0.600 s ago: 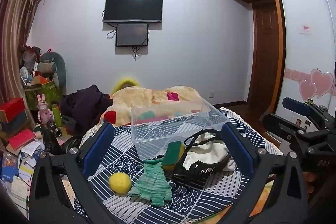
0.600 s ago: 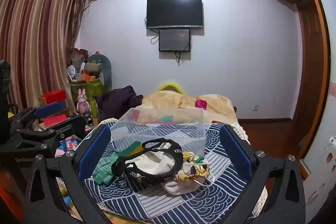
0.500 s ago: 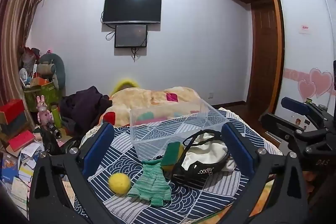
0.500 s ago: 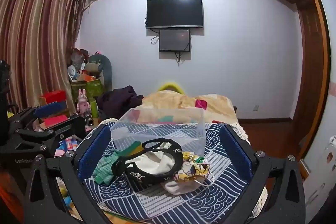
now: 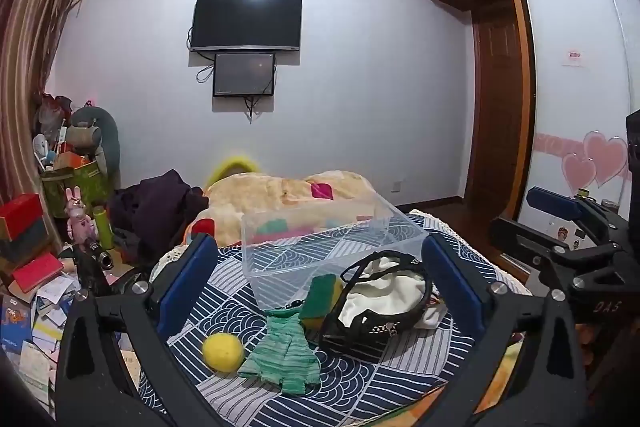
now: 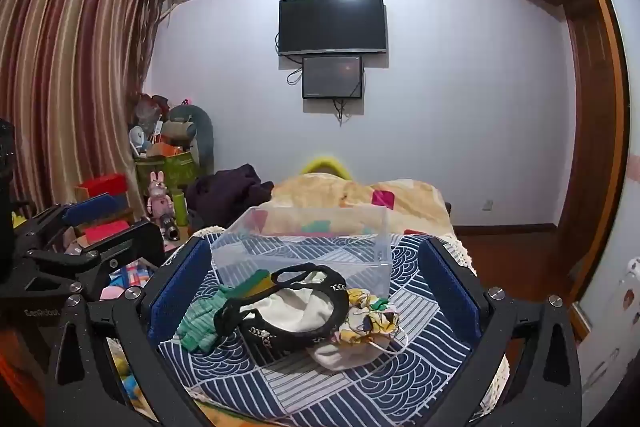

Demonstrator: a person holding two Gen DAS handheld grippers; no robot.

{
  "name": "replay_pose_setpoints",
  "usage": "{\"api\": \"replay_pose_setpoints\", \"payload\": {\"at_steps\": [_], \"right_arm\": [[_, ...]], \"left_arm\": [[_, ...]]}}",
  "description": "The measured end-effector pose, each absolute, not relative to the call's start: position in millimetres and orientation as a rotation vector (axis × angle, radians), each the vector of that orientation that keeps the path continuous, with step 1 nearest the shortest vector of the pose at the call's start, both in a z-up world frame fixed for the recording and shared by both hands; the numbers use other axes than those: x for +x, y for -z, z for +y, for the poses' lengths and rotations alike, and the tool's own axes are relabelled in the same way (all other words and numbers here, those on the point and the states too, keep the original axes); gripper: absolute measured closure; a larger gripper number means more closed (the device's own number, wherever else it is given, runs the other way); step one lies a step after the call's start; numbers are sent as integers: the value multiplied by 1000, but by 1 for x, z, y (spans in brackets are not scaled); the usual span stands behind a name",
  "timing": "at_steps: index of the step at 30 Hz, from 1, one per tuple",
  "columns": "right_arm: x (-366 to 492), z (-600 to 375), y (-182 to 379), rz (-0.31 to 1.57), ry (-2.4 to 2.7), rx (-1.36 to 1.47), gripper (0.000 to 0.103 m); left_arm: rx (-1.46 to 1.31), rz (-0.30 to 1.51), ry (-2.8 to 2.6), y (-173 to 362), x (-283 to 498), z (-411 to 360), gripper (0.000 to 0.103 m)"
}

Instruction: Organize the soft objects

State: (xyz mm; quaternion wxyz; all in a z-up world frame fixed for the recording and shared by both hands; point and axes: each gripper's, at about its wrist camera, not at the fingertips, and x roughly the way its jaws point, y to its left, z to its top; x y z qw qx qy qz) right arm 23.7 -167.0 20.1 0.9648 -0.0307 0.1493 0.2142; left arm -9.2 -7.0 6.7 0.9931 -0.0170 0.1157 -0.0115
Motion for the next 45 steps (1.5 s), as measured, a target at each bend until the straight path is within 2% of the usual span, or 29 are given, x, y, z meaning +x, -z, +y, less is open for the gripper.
{"api": "replay_pose_setpoints", "payload": {"at_steps": [45], "right_arm": [[18,-170,-26,295,-440,-60,0]], "left_arm": [[-14,211,32,-8,-14,-12,0]]}}
